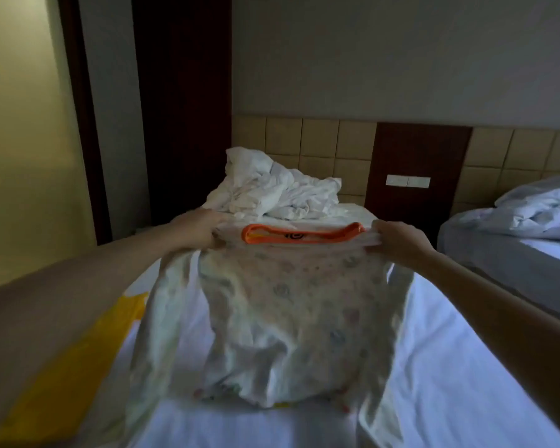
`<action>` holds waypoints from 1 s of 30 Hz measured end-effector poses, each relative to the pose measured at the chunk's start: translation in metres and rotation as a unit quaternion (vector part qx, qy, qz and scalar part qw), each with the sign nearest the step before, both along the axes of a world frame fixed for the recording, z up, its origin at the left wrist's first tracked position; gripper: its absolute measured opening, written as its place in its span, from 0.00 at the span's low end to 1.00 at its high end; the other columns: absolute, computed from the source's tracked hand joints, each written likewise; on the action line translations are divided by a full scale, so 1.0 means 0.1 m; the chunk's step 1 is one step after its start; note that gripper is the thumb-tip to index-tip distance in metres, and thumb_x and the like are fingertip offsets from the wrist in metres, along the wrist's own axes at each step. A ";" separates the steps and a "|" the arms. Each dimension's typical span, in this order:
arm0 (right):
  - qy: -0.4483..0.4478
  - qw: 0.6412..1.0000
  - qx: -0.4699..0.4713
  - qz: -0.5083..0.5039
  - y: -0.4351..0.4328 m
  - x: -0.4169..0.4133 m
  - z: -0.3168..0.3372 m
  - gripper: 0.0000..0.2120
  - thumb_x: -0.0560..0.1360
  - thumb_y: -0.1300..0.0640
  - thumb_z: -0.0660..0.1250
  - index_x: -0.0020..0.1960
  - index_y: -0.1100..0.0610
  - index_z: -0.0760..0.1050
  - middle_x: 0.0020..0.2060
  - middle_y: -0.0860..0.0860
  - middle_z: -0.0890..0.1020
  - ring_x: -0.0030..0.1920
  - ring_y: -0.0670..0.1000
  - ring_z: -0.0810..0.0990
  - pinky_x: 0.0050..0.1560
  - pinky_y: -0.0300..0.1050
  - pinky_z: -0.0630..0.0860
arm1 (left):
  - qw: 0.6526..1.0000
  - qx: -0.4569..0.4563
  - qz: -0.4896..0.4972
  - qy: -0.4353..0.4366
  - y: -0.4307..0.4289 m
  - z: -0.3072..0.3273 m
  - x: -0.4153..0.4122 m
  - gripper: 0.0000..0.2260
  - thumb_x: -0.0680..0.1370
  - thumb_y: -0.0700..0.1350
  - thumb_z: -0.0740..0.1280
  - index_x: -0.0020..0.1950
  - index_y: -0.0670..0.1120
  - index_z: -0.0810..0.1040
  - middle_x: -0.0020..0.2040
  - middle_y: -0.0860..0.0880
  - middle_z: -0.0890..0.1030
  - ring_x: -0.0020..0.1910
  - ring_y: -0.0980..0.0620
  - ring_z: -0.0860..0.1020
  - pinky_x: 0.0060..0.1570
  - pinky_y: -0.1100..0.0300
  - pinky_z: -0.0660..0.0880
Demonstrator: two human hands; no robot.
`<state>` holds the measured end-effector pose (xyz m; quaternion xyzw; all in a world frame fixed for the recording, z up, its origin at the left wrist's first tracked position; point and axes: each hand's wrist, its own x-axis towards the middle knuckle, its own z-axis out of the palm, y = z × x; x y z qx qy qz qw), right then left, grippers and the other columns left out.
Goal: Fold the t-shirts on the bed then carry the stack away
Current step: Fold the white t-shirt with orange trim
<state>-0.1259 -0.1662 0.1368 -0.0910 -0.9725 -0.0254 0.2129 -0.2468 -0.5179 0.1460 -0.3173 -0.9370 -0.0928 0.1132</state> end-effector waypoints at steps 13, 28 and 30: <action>0.009 0.991 0.132 -0.019 0.17 -0.15 -0.25 0.13 0.76 0.50 0.63 0.59 0.55 0.71 0.52 0.55 0.80 0.52 0.56 0.79 0.49 0.47 0.73 | 0.984 0.170 0.045 0.004 0.26 -0.48 0.04 0.17 0.78 0.51 0.64 0.64 0.44 0.73 0.56 0.45 0.78 0.55 0.45 0.78 0.53 0.54 0.75; 0.099 0.969 -0.023 0.226 0.12 0.95 -2.56 0.17 0.76 0.48 0.58 0.48 0.54 0.83 0.47 0.50 0.84 0.55 0.47 0.74 0.66 0.33 0.55 | 0.974 0.129 -0.156 0.102 -0.22 -2.70 0.73 0.15 0.71 0.45 0.61 0.50 0.47 0.85 0.51 0.46 0.83 0.53 0.53 0.73 0.56 0.64 0.66; 0.130 0.966 -0.058 0.217 0.04 1.03 -2.47 0.27 0.80 0.43 0.52 0.44 0.59 0.83 0.42 0.52 0.85 0.49 0.46 0.75 0.64 0.32 0.59 | 0.964 0.160 -0.189 0.098 -0.26 -2.66 0.81 0.16 0.69 0.41 0.60 0.50 0.47 0.83 0.49 0.46 0.83 0.52 0.53 0.73 0.59 0.68 0.63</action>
